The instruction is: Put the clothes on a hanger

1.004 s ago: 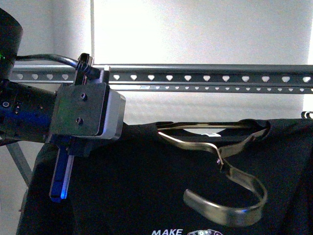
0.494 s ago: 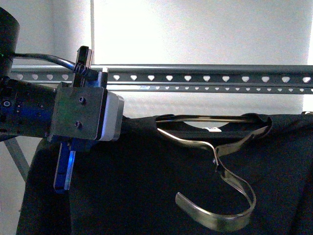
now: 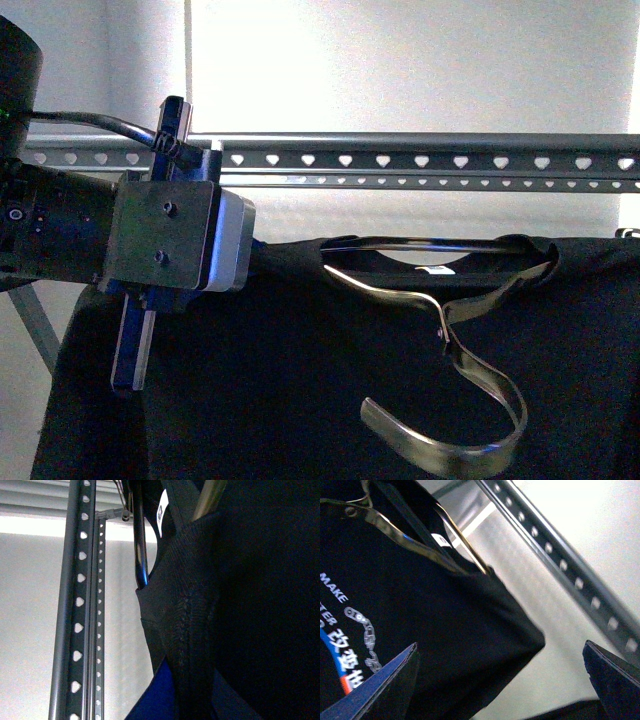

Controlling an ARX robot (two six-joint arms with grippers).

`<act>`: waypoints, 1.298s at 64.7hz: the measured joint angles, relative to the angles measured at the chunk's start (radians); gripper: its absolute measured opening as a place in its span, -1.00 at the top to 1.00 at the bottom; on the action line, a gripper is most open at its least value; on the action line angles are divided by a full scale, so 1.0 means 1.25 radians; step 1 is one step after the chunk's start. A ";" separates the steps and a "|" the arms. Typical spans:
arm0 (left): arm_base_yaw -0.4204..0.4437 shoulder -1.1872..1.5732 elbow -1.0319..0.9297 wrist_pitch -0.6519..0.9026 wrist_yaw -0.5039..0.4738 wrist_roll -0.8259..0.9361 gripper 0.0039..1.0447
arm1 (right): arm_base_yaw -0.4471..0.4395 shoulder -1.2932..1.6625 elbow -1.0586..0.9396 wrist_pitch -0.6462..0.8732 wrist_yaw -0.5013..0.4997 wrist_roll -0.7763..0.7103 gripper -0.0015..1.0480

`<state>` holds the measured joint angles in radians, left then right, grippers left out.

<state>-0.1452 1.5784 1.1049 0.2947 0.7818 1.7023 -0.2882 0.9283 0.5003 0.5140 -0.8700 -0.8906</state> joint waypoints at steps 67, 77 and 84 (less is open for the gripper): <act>0.001 0.000 0.000 0.000 0.000 0.001 0.93 | 0.147 0.478 0.448 -0.225 0.163 -0.580 -0.34; 0.001 0.000 0.000 0.000 0.000 0.001 0.93 | 0.143 0.480 0.452 -0.239 0.157 -0.565 0.23; 0.001 0.000 0.000 0.002 0.002 0.001 0.69 | 0.143 0.480 0.452 -0.239 0.146 -0.554 0.53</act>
<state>-0.1440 1.5784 1.1049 0.2966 0.7849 1.7031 -0.1093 1.5288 1.0649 0.2153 -0.6876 -1.5826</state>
